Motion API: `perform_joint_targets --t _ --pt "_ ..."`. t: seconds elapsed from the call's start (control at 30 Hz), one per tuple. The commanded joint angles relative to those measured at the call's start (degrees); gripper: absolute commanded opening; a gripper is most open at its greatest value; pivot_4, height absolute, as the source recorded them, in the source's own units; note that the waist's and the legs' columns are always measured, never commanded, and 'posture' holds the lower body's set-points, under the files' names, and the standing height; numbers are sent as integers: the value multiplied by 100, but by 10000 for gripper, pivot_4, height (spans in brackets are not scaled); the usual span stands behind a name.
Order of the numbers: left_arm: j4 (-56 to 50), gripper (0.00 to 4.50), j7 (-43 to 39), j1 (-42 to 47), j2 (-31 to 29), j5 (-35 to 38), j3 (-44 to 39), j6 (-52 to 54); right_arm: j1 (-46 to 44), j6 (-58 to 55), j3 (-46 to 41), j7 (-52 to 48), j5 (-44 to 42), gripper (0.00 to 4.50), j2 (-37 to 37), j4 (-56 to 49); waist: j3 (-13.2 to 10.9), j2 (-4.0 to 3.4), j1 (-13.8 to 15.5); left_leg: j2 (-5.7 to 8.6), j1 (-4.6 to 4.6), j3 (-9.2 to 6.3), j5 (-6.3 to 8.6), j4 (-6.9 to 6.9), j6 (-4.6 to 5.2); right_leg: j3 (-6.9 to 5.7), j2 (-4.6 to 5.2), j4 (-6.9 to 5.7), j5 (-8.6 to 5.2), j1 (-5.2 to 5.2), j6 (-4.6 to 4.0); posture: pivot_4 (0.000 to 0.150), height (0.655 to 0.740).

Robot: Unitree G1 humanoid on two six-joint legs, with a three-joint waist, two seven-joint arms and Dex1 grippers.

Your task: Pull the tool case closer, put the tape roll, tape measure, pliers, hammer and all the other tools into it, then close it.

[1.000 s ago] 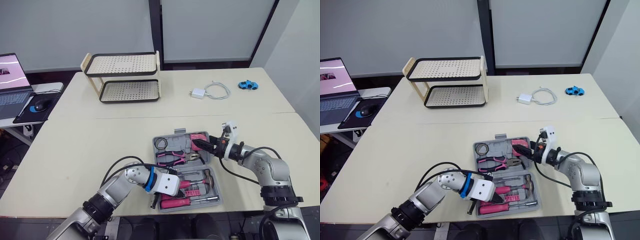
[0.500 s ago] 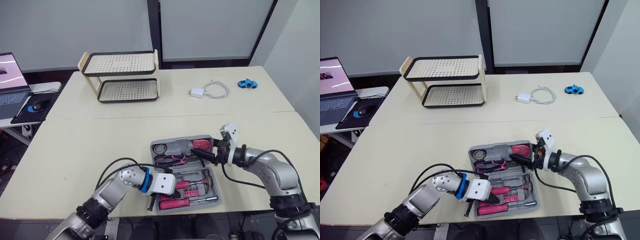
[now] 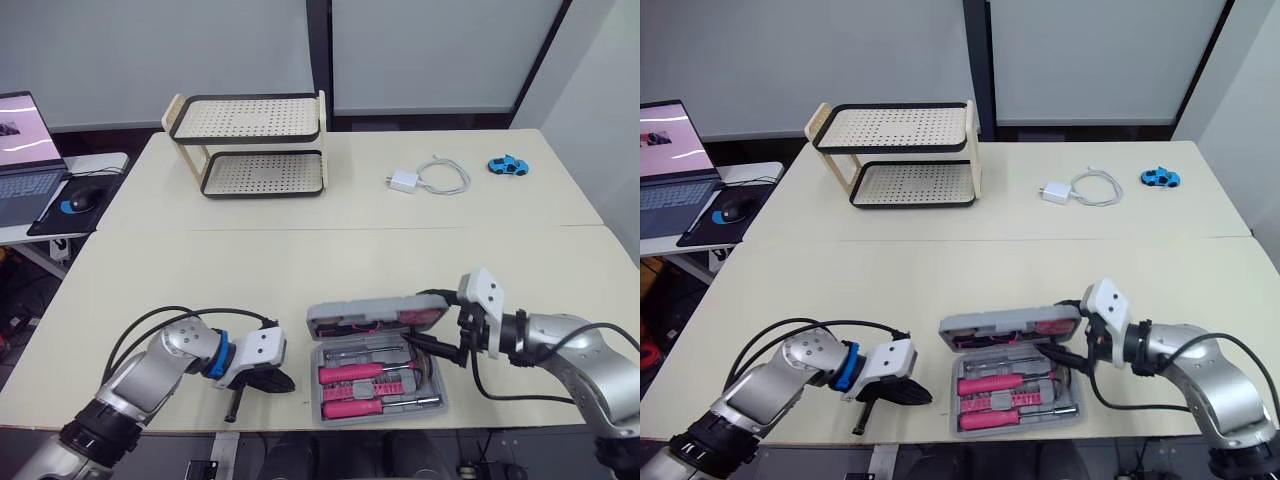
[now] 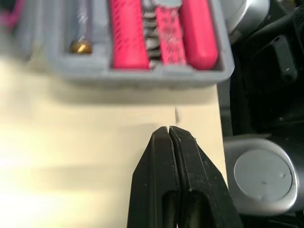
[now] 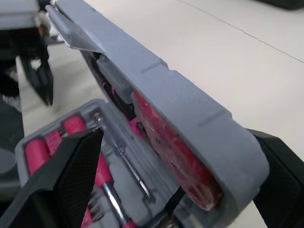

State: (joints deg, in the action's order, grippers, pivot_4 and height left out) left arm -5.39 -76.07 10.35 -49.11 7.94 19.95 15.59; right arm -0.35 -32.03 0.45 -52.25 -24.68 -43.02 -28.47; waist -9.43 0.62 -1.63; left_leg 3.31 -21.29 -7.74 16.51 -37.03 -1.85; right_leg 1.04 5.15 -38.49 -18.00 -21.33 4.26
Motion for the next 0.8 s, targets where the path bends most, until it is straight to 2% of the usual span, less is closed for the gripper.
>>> perform_joint_targets --t 0.03,0.17,0.3,0.4,0.53,0.63,0.8 --pt "208 0 -31 -55 -186 4 -225 -125 572 422 -488 -376 154 44862 -580 -717 -5 5 6 0 0 0 0 -1 0 -1 1 1 0 2 0 1500 7400" --pt "390 0 31 -101 -269 -55 -333 -212 1993 881 -1493 -1171 709 44862 -1646 -1218 -15 13 64 8 -19 -2 0 -8 0 -8 5 7 0 -2 1 1500 7400" --pt "457 0 191 -145 -229 -70 -414 -199 3152 817 -2684 -1822 846 44862 -1918 -1535 -20 25 80 0 -14 -2 -1 -10 -1 -12 -1 6 0 7 1 1500 7400" --pt "420 0 293 -180 -175 -59 -412 -168 3061 596 -2795 -1566 802 44862 -1833 -1611 -23 34 31 -7 -7 4 -1 -11 -1 -8 -2 -3 0 8 1 1500 7400" --pt "212 0 531 -244 -48 -77 -385 -96 2742 649 -2247 -1121 1342 44862 -1917 -1351 -26 38 23 -6 -4 4 -1 -9 -2 -7 -1 -5 0 10 0 1500 7400" --pt "-21 0 744 -312 59 -99 -360 37 2393 670 -1605 -790 1778 38877 -1948 -1144 -28 41 28 -2 -9 3 -1 -10 -3 -7 2 -1 0 7 0 1500 7400" --pt "-302 0 1014 -382 281 -175 -293 214 1857 711 -583 -502 2427 21477 -1970 -790 -30 43 29 1 -16 3 -3 -13 -5 -7 6 -2 0 1 0 1500 7400"
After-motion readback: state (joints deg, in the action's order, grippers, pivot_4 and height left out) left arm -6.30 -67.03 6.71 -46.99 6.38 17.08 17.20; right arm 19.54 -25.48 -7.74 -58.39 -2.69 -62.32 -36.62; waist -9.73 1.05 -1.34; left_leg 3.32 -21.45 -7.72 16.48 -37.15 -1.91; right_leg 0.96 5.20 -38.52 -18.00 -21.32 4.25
